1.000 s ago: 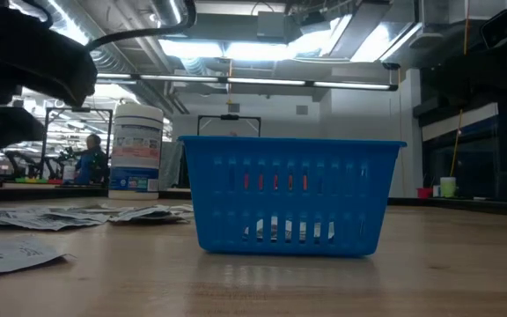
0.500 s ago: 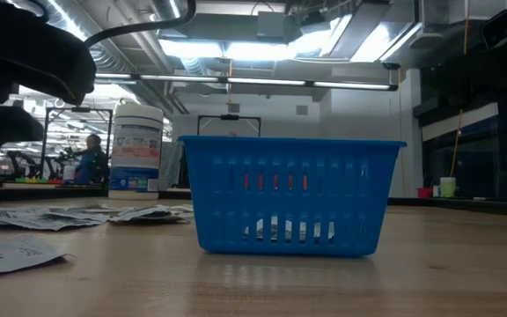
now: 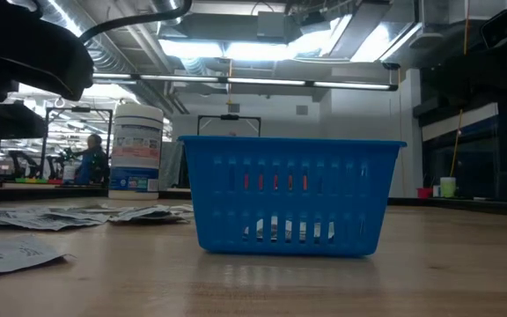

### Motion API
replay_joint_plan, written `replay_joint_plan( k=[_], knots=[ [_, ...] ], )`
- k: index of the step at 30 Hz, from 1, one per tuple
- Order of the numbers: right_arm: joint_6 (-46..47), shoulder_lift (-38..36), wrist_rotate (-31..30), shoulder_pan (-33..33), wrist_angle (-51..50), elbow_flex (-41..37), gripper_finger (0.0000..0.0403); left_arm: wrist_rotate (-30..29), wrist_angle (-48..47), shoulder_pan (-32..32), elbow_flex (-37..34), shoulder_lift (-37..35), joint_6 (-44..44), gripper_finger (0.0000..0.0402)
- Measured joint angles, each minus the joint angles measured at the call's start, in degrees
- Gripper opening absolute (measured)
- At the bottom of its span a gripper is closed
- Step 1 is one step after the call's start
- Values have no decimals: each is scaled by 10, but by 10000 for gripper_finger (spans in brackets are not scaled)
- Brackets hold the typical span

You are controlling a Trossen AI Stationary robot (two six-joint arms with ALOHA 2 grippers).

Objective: Pick & Place First Aid Supplies
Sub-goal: Put the gray towelette pack into the blue bin

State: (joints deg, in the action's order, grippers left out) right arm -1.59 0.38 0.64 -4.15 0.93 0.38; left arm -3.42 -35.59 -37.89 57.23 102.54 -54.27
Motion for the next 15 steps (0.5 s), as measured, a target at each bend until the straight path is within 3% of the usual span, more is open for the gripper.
replay_joint_plan(
  k=[15],
  knots=[
    [0,0,0,0,0,0,195,48,46,1,-2,-70,36,3]
  ],
)
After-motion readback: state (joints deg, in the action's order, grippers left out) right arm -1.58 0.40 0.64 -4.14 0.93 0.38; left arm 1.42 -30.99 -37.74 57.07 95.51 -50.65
